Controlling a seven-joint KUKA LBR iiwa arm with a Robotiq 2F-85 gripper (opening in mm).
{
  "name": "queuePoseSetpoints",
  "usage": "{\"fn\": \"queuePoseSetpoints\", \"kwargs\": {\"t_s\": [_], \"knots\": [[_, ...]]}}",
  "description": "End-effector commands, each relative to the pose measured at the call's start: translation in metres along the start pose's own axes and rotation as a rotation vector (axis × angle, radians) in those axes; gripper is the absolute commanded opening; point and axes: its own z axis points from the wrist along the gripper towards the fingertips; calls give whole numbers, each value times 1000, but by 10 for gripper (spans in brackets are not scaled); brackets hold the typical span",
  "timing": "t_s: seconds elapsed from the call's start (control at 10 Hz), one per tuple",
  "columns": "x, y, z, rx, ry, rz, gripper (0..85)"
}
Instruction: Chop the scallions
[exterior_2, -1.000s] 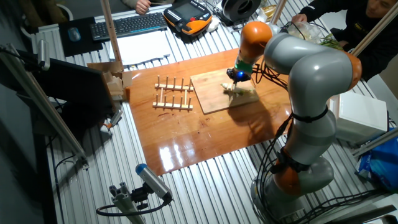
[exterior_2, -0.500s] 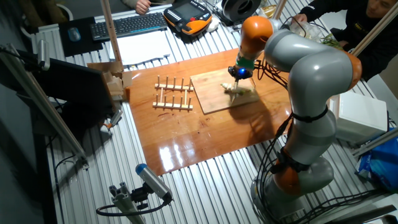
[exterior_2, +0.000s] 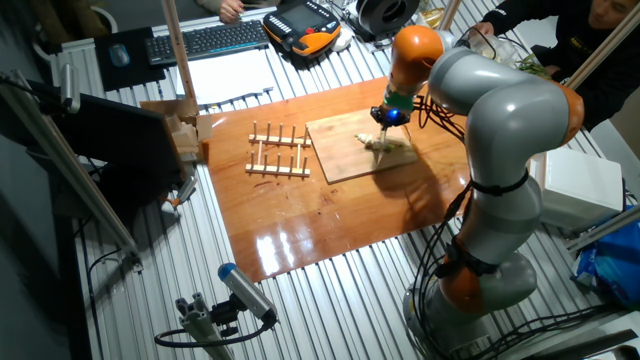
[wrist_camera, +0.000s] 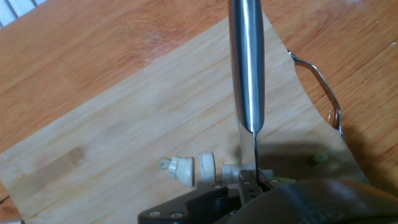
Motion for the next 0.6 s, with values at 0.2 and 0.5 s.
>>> {"fn": "queuePoseSetpoints", "kwargs": {"t_s": [0.2, 0.5], "knots": [[-1, 0, -4, -6, -1, -15, 0], [-3, -3, -2, 6, -5, -19, 0]]}}
